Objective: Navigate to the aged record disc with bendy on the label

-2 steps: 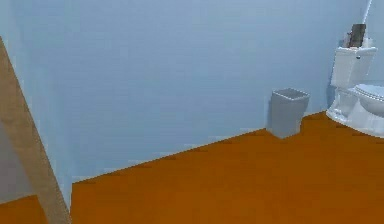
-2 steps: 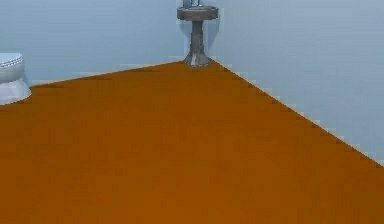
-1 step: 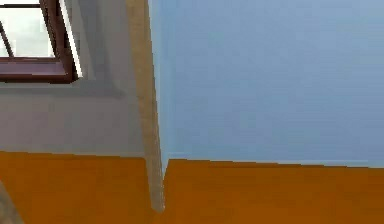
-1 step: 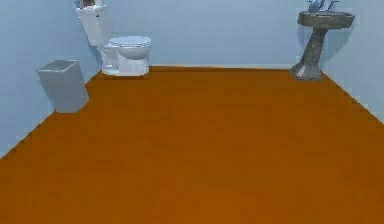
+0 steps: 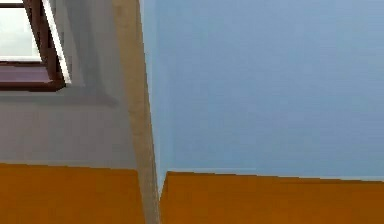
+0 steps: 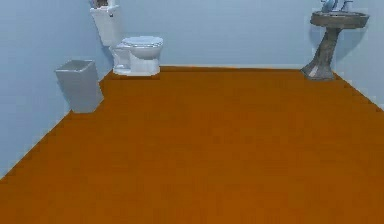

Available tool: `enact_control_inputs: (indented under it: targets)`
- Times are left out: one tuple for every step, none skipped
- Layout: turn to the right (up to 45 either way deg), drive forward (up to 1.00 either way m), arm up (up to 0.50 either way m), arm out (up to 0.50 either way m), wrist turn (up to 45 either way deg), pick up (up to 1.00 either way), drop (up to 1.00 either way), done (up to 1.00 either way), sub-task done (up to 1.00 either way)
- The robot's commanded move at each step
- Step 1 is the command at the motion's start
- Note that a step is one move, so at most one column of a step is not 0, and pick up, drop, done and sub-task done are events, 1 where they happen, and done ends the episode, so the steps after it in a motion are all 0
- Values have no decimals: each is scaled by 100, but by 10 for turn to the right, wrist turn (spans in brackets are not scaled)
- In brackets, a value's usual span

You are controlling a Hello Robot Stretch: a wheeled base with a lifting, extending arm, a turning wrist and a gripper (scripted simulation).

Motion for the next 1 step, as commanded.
enact_control_inputs:
  targets:
    - [450, 0, 0, 0, 0, 0, 0, 0, 0]
